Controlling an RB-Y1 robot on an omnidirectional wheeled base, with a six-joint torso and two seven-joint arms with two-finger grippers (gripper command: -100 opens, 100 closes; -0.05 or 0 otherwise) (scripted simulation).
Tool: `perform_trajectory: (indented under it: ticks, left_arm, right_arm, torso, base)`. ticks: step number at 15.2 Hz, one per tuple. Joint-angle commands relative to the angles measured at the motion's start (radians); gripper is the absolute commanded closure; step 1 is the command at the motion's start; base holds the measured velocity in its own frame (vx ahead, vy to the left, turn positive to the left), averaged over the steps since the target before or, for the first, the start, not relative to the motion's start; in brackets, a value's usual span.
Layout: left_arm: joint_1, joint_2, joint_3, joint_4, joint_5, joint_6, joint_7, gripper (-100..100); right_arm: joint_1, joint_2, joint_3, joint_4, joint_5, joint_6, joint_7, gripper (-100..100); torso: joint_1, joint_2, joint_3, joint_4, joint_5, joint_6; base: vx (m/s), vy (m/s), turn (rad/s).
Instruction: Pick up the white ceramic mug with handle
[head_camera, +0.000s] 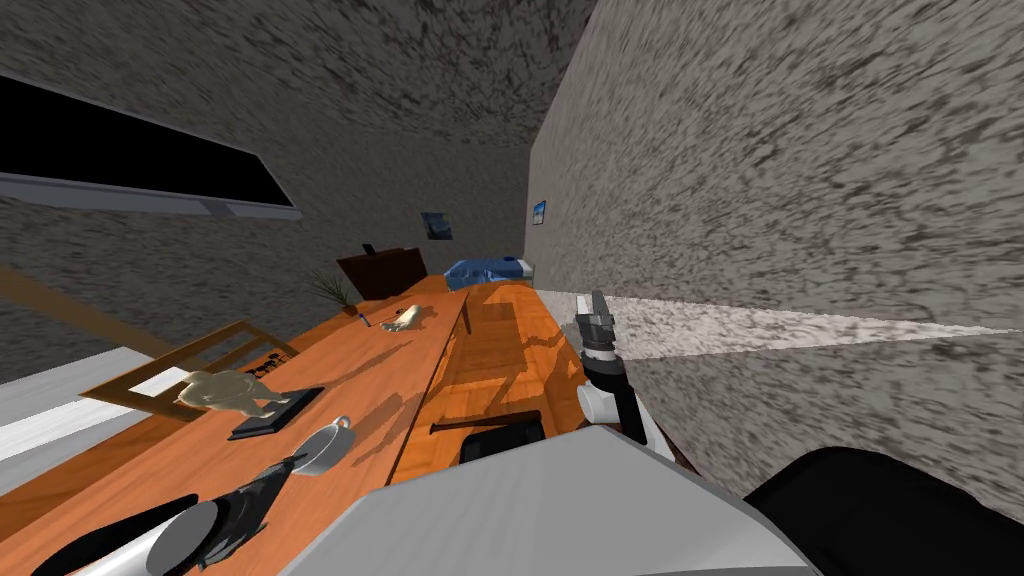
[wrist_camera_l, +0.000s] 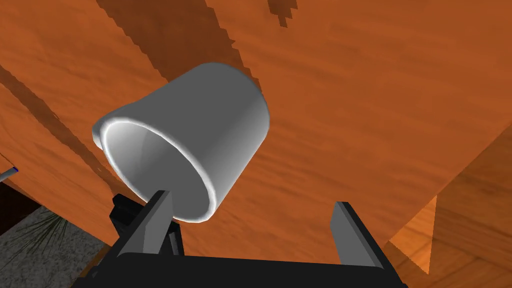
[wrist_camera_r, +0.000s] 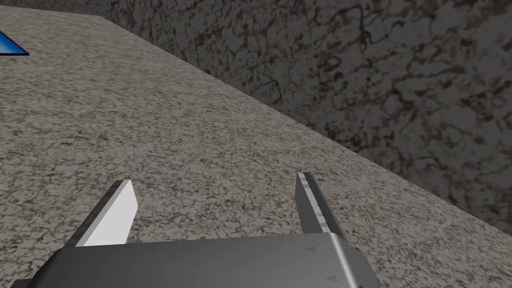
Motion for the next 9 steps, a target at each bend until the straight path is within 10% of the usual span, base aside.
perform_trajectory:
  ticks: [1, 9]
  left_arm:
    - [-0.006, 0.022, 0.009, 0.05, 0.04, 0.05, -0.014, -100]
    - [-0.007, 0.072, 0.031, 0.212, 0.145, 0.196, -0.051, -100]
  right_arm:
    - [0.0, 0.0, 0.0, 0.0, 0.0, 0.0, 0.0, 0]
    - [0.0, 0.0, 0.0, 0.0, 0.0, 0.0, 0.0, 0]
  torso:
    - [0.0, 0.0, 0.0, 0.0, 0.0, 0.0]
    - [0.0, -0.001, -0.001, 0.0, 0.0, 0.0]
  base:
    - [0.202, -0.041, 0.024]
    - [0.174, -0.027, 0.037]
